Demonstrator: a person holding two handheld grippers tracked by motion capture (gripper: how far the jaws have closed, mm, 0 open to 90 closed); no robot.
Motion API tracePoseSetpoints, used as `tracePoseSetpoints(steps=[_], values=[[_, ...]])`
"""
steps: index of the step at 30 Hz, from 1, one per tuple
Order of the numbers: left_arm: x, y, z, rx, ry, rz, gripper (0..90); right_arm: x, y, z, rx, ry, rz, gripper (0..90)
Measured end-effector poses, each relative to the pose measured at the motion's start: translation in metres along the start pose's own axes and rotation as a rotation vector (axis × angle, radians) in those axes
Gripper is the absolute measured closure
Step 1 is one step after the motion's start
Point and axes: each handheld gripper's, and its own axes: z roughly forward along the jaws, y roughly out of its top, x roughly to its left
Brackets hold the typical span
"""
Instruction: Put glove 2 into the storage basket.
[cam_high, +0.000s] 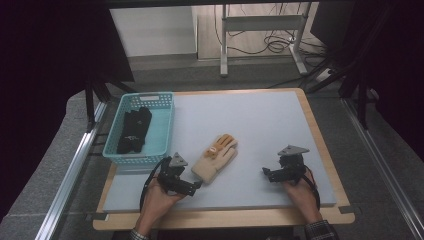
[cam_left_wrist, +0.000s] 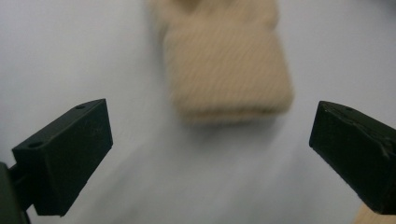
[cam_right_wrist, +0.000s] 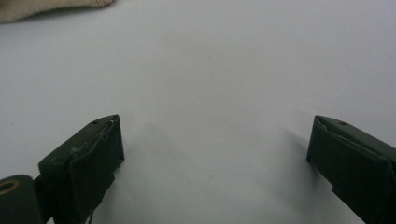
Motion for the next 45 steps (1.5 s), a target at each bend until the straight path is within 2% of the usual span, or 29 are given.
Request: tracePoseSetpoints(steps=[5, 8, 11, 15, 20, 23, 25, 27, 36, 40, 45], values=[[-0.006, 0.030, 0.008, 0.012, -0.006, 0.030, 0.2, 0.000, 0.000, 0.000, -0.001, 0.000, 0.000, 3.7], [-0.007, 0.048, 0.021, 0.032, -0.014, 0.036, 0.8, 0.000, 0.000, 0.000, -0.001, 0.000, -0.001, 3.7], [-0.006, 0.059, 0.035, 0.061, 0.001, 0.047, 0.7, 0.000, 0.000, 0.000, -0.001, 0.000, -0.001, 3.7], [0.001, 0.068, 0.058, 0.101, -0.010, 0.029, 0.4, 0.000, 0.000, 0.000, -0.001, 0.001, 0.000, 3.8], [0.004, 0.070, 0.078, 0.144, -0.042, 0.020, 0.7, 0.000, 0.000, 0.000, -0.002, 0.001, 0.000, 3.8], [0.003, 0.070, 0.086, 0.163, -0.026, 0.034, 2.5, 0.000, 0.000, 0.000, -0.002, 0.001, 0.000, 3.8], [0.002, 0.070, 0.089, 0.168, -0.010, 0.045, 6.5, 0.000, 0.000, 0.000, -0.002, 0.001, 0.000, 3.8], [0.000, 0.070, 0.089, 0.169, 0.019, 0.068, 14.2, 0.000, 0.000, 0.000, -0.002, 0.001, 0.000, 3.8], [-0.007, 0.073, 0.084, 0.178, 0.003, 0.090, 45.8, 0.000, 0.000, 0.000, -0.001, 0.001, 0.000, 3.8], [-0.008, 0.074, 0.083, 0.184, -0.002, 0.092, 52.3, 0.000, 0.000, 0.000, -0.001, 0.001, 0.000, 3.8], [-0.004, 0.078, 0.080, 0.177, -0.017, 0.077, 55.1, 0.000, 0.000, 0.000, -0.001, 0.001, 0.000, 3.8]])
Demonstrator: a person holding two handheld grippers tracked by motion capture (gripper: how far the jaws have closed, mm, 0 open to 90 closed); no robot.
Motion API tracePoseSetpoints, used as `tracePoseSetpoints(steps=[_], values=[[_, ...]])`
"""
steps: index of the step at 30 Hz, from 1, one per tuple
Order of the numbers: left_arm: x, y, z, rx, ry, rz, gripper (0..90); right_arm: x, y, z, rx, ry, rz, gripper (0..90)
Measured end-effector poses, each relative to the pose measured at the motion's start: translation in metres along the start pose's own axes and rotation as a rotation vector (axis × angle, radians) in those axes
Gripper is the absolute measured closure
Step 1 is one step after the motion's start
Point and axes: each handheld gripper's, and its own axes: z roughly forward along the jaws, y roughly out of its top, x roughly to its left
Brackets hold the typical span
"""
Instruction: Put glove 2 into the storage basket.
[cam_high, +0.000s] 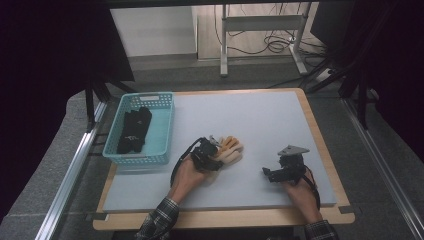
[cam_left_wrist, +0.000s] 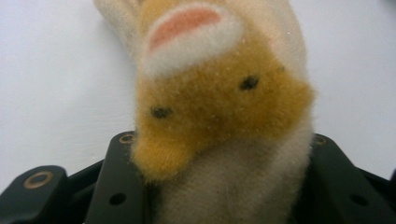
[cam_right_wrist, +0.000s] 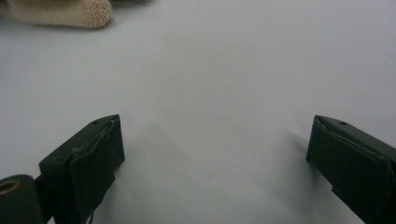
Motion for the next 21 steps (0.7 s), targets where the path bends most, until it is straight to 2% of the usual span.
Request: tracePoseSetpoints(steps=[7, 15, 21], values=[[0.013, 0.009, -0.019, -0.039, 0.009, -0.034, 55.1, 0.000, 0.000, 0.000, 0.001, 0.000, 0.001, 3.8], [0.028, 0.020, -0.047, -0.068, 0.050, -0.053, 54.8, 0.000, 0.000, 0.000, 0.001, 0.001, 0.002, 3.8], [0.044, 0.026, -0.069, -0.073, 0.083, -0.075, 54.7, 0.000, 0.000, 0.000, 0.001, 0.000, 0.000, 3.8]])
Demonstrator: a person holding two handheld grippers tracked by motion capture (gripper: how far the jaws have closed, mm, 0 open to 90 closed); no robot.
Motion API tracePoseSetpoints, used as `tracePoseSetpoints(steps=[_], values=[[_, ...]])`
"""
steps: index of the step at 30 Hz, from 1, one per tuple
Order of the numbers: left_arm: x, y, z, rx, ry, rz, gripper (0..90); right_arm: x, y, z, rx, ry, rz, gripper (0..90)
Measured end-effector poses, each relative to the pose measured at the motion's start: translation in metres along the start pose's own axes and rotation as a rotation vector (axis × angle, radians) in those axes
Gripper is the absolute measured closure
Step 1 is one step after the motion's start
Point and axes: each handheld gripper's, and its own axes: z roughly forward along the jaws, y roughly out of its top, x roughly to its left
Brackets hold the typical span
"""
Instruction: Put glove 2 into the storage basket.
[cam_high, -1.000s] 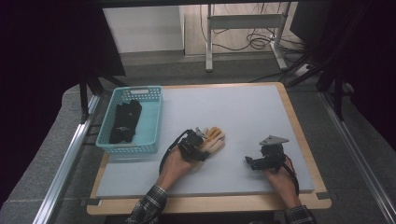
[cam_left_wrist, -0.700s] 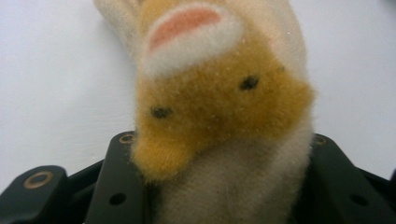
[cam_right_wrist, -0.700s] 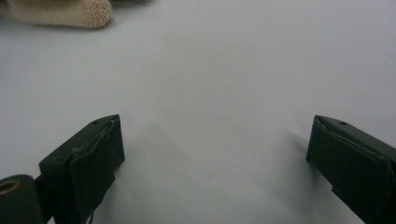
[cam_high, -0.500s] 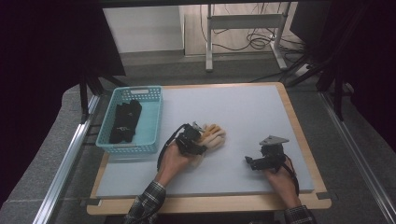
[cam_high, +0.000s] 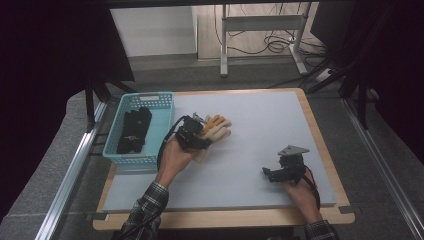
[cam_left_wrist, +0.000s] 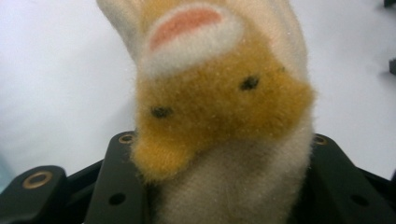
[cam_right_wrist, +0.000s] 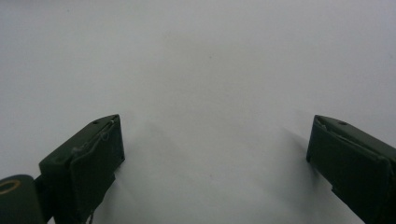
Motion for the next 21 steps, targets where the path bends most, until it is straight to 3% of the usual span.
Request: tracePoseSetpoints(steps=[11, 21], values=[[0.039, 0.009, -0.038, -0.003, 0.105, -0.073, 54.5, 0.000, 0.000, 0.000, -0.001, 0.000, 0.000, 3.8], [0.086, -0.003, -0.069, -0.006, 0.204, -0.183, 54.3, 0.000, 0.000, 0.000, 0.000, 0.001, 0.001, 3.8]])
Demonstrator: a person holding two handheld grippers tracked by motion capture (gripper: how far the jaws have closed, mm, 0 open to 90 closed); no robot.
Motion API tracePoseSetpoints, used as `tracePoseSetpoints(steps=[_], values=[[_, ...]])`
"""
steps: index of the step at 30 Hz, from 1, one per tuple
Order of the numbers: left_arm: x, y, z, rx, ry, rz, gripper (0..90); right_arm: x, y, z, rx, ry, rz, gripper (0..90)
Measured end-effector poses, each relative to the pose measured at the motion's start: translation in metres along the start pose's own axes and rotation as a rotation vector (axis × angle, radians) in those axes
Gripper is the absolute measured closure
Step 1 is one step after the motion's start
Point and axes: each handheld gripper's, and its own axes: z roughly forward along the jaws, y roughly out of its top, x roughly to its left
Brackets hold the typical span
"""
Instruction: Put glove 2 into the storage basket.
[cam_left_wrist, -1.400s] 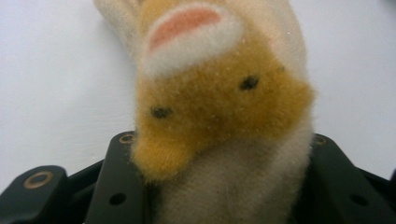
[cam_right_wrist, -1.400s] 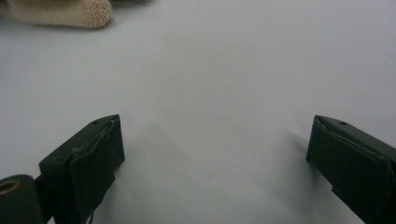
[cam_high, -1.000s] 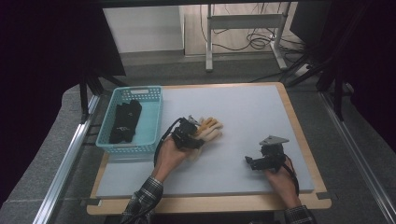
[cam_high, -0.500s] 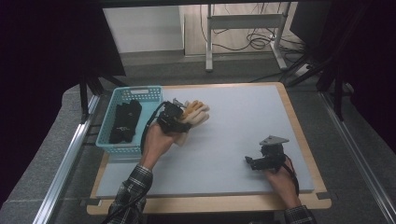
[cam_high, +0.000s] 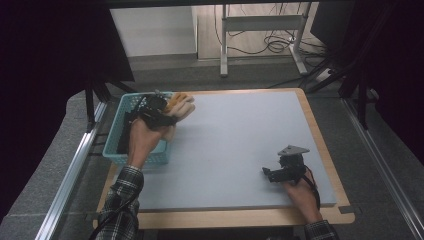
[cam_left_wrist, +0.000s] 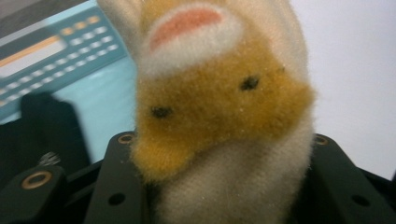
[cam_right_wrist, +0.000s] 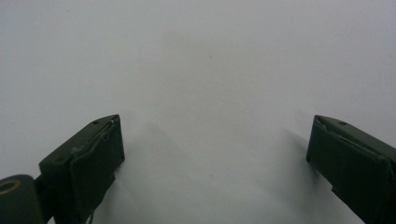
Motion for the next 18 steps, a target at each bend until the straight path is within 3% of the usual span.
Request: tracePoseSetpoints(steps=[8, 18], values=[[0.041, -0.012, -0.002, 0.029, 0.081, -0.102, 54.1, 0.000, 0.000, 0.000, 0.000, 0.000, 0.000, 3.8], [0.072, -0.027, 0.032, 0.126, 0.151, -0.186, 53.7, 0.000, 0.000, 0.000, 0.000, 0.001, 0.000, 3.9]])
